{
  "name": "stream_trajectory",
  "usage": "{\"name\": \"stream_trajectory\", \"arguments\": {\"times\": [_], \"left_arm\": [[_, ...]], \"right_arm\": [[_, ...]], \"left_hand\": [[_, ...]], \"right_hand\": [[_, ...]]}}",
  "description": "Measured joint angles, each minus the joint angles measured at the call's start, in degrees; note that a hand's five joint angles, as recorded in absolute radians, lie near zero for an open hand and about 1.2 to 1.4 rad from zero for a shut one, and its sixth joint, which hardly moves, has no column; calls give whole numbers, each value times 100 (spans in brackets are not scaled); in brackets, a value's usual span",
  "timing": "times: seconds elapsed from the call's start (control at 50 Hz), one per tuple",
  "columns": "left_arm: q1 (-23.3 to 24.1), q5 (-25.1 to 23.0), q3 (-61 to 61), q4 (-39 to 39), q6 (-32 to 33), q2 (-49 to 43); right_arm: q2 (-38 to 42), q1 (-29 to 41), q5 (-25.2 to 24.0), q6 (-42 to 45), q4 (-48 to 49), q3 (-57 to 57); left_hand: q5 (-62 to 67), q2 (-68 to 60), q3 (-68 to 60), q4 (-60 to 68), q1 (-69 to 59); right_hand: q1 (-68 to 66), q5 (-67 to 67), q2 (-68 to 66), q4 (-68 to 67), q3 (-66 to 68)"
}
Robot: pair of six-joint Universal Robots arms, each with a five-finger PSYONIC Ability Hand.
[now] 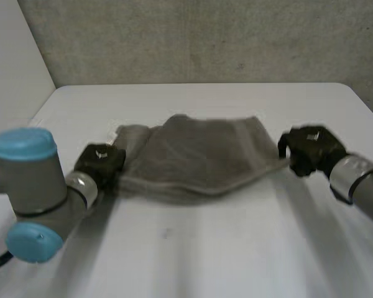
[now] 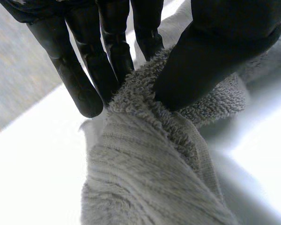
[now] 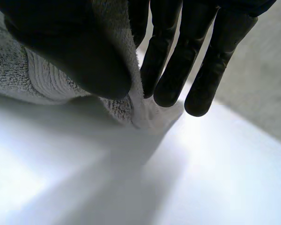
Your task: Fold the towel.
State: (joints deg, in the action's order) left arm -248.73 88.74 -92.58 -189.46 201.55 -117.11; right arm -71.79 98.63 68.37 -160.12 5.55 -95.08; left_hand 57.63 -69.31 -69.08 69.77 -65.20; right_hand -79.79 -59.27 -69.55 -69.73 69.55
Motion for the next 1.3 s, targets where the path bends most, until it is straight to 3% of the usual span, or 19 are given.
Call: {"name": "stream_trajectory", "arguments": {"times": [0.08,0.1,0.12,0.16,0.26,0.68,0.94,1.08,1.3], "left_arm": [[-82,22,-307,-270,2,-149],[-109,25,-343,-298,2,-121],[-130,27,-369,-314,2,-91],[-206,32,-463,-350,0,106],[-292,25,-647,-353,-6,566],[-292,23,-2471,-948,-36,2113],[-288,-29,-3308,-808,4,2976],[-739,-91,-3490,-722,187,3055],[-1680,-973,-3614,-924,1084,2591]], "right_arm": [[99,-41,-2,300,120,-464],[96,-63,-3,321,143,-527],[88,-87,-4,334,164,-575],[30,-187,-16,344,236,-709],[-173,-368,-49,278,431,-891],[-319,-791,-78,-185,876,-1155],[-312,-793,-78,-178,877,-1170],[-306,-792,-78,-177,875,-1175],[-299,-792,-78,-170,869,-1179]], "left_hand": [[-196,568,549,-526,112],[-1098,1406,1294,-1363,978],[-1098,1406,1294,-1363,978],[-2748,2924,2890,-2972,2557],[-3563,3771,3741,-3823,3345],[-3932,4109,4082,-4159,3689],[-3909,4057,4046,-4106,3656],[-3924,4071,4060,-4117,3675],[-3914,4071,4058,-4128,3675]], "right_hand": [[0,0,0,0,0],[0,1,0,0,0],[0,1,0,0,0],[0,1,0,0,0],[0,0,0,0,0],[0,0,0,0,0],[0,1,0,0,0],[0,0,0,0,0],[0,0,0,0,0]]}}
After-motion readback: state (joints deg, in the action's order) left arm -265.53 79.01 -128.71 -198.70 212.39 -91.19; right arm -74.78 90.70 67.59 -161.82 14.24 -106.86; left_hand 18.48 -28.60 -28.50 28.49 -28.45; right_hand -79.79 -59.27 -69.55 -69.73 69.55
